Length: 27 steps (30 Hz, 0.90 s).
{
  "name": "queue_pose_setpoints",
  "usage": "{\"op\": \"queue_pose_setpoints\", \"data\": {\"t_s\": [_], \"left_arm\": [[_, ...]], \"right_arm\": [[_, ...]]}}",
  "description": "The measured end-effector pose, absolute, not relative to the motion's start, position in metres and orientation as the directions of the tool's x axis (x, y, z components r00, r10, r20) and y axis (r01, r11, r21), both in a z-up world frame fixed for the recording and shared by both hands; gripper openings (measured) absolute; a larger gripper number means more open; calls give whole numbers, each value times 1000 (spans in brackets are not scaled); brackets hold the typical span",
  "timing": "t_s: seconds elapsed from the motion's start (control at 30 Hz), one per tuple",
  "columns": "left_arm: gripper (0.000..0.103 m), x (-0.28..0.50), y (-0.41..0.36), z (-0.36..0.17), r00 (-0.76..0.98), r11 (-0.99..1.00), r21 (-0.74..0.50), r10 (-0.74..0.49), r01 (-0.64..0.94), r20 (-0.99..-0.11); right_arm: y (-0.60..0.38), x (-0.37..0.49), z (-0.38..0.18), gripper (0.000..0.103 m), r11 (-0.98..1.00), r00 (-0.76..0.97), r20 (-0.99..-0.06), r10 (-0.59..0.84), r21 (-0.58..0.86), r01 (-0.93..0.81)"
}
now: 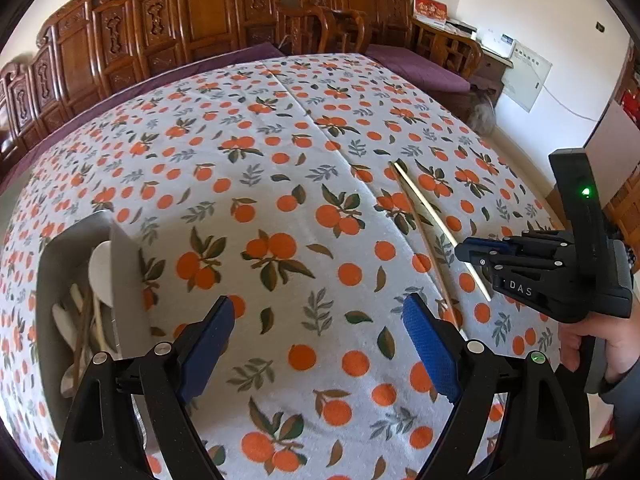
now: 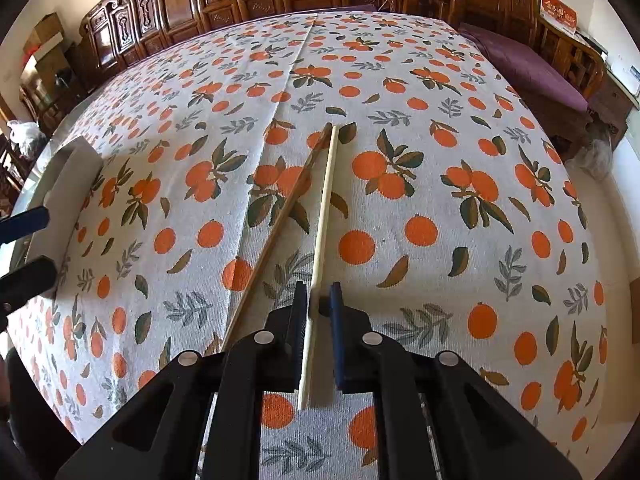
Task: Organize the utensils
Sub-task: 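Grasp a wooden chopstick with the right tool while the left tool grasps the other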
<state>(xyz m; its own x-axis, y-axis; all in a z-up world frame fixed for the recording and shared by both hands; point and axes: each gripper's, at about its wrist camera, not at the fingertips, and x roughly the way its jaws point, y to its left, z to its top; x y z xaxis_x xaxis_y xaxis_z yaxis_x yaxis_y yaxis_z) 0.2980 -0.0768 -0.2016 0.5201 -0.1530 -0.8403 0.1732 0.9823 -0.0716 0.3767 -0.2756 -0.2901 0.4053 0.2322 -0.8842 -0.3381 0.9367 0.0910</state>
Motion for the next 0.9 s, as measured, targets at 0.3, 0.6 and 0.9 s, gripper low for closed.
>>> {"op": "queue_pose_setpoints", "data": {"t_s": [0.3,0.6,0.9], "left_arm": [[82,316,-98,-213,502,976,-74,-170,206,-848],[70,333,-136,-221,485,962,-82,-203,260,-851],[36,349,-173,-239,427,947,-107,-236,303,-873]], "right_arm": [[-292,372,-285,6,933,412,-876,252,107,-343],[-323,358,-278,6,941,438,-861,259,123,-316],[-339,351,-276,6,944,456,-847,271,141,-300]]}}
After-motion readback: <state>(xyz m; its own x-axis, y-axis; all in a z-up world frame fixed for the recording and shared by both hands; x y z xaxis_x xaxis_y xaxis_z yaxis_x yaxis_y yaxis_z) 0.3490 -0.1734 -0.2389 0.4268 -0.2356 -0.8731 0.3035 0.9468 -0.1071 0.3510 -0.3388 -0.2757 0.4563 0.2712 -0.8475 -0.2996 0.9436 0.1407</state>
